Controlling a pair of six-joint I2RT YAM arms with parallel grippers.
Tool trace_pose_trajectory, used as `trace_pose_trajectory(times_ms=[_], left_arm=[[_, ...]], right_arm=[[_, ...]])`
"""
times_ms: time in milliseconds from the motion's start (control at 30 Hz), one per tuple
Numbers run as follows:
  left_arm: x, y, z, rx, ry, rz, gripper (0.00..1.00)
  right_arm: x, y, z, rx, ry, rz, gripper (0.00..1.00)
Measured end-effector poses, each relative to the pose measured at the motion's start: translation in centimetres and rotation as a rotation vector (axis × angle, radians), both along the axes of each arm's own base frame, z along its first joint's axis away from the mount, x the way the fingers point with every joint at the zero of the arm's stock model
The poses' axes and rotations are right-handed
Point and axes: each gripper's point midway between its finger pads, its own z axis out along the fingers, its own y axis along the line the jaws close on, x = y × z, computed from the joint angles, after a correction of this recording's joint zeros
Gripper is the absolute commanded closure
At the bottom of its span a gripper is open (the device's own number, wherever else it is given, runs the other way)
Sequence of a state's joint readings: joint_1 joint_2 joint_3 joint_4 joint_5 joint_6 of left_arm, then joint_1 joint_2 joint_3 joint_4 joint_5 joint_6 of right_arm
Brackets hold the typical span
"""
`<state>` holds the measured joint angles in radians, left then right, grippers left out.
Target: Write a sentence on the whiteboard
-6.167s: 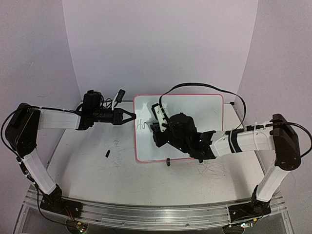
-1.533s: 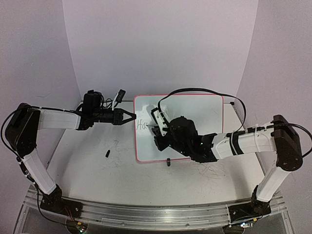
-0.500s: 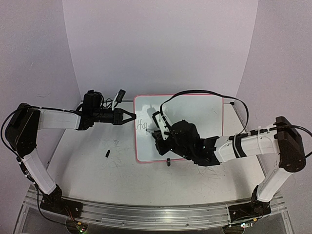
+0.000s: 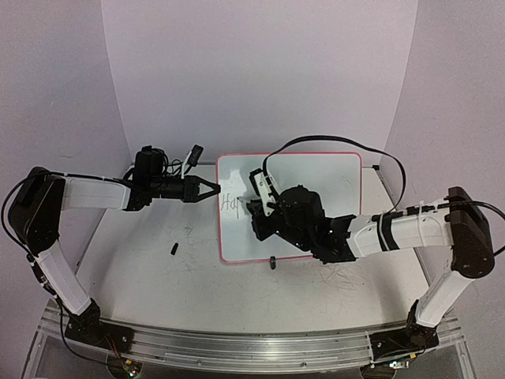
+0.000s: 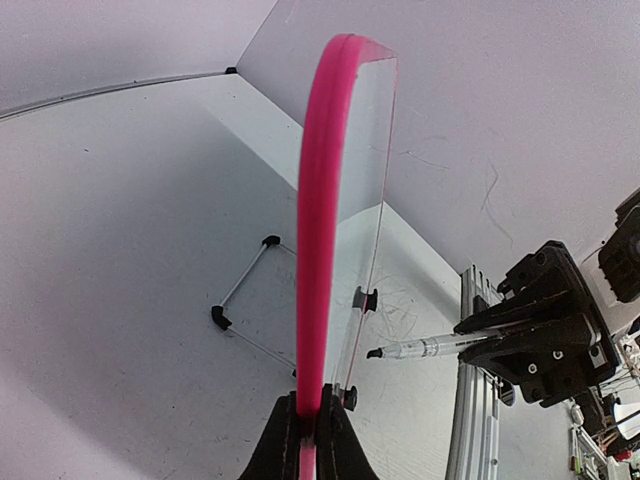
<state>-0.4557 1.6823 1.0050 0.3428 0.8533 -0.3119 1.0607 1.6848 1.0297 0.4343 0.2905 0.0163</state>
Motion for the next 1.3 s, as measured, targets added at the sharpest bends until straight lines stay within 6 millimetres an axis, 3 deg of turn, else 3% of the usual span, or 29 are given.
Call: trace_pose_trajectory(times_ms=[1300], left_arm=[[0.0, 0.0, 0.0, 0.000, 0.001, 0.000, 1.00]], right_arm=[[1.1, -0.5, -1.0, -0.014, 0.002, -0.059, 1.00]])
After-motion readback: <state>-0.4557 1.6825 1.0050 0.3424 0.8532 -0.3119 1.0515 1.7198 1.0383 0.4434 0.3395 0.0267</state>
